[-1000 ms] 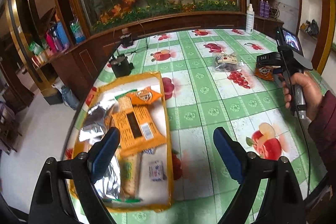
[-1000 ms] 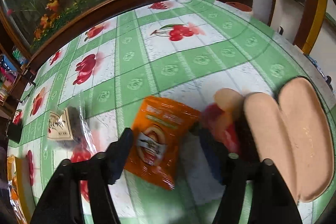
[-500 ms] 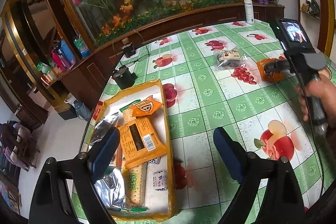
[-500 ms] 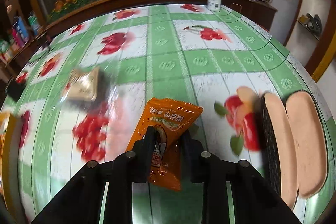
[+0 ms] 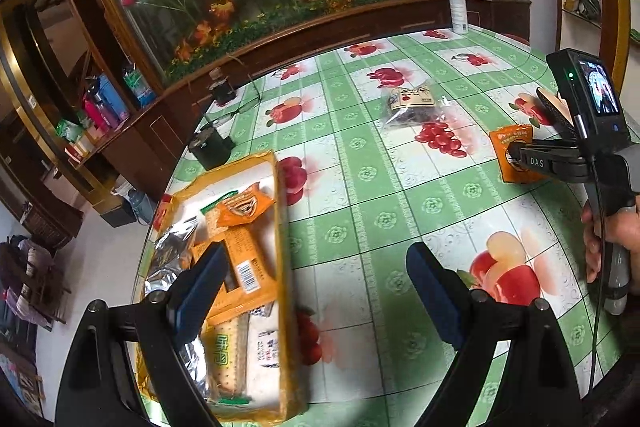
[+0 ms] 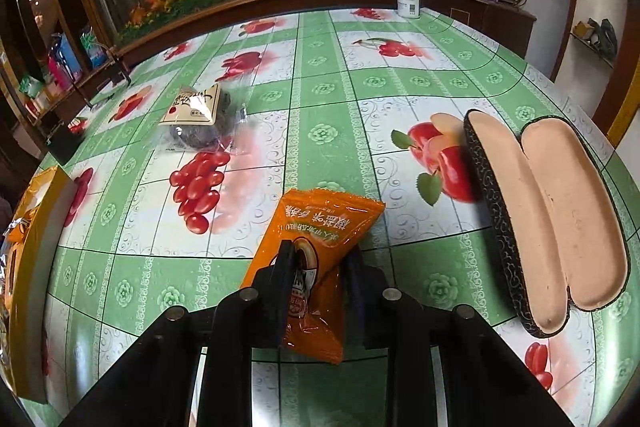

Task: Organize snacks
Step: 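Grasp a clear bag of candy with the left tool while the right tool holds the orange packet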

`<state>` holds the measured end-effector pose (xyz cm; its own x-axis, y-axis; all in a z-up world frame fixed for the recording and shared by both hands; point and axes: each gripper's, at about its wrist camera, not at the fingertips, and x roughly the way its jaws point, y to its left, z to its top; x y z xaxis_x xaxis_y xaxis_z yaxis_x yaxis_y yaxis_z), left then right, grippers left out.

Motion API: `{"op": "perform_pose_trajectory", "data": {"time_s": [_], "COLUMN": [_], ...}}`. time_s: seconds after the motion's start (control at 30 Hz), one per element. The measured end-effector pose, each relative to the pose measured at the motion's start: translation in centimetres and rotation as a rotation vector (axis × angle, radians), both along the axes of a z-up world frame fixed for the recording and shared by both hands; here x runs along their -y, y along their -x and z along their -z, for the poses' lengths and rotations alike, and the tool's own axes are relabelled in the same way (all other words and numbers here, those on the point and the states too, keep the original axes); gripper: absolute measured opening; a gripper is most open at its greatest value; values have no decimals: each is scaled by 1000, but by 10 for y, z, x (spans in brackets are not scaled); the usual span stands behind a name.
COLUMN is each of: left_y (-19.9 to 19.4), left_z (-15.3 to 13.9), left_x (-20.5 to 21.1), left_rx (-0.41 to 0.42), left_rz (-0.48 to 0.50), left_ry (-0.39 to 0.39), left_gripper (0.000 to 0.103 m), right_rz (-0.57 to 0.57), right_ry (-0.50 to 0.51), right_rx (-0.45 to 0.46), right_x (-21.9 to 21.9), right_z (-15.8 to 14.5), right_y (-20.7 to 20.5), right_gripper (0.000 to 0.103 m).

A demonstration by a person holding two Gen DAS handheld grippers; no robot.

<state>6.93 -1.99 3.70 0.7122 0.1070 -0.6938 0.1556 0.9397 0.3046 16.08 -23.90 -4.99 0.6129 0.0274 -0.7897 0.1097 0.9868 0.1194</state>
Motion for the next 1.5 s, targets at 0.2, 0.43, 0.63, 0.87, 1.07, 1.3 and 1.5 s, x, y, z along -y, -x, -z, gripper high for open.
{"op": "perform_pose_trajectory", "data": {"time_s": [0.2, 0.43, 0.63, 0.87, 1.07, 1.3, 1.5], "left_y": [-8, -20, -45, -162, -241, -275, -259], "left_z": [3, 9, 12, 11, 31, 61, 81], "left_x": [20, 38, 47, 36, 44, 87, 117], "left_rx": [-6, -20, -48, -231, -293, -330, -284], "left_rz": [24, 47, 66, 42, 23, 91, 160], "left_ry": [-15, -31, -11, 334, 545, 424, 172], "left_gripper": [90, 90, 90, 90, 90, 90, 90], "right_rz": [2, -7, -6, 9, 3, -12, -17], "right_ry": [-27, -32, -59, -153, -181, -206, -210], "right_rx": [26, 33, 32, 26, 19, 11, 9], "right_x": [7, 8, 11, 18, 18, 18, 16], "right_z": [0, 1, 1, 2, 2, 2, 1], "right_y": [2, 5, 6, 8, 8, 6, 7], "right_gripper": [26, 26, 26, 26, 26, 26, 27]}}
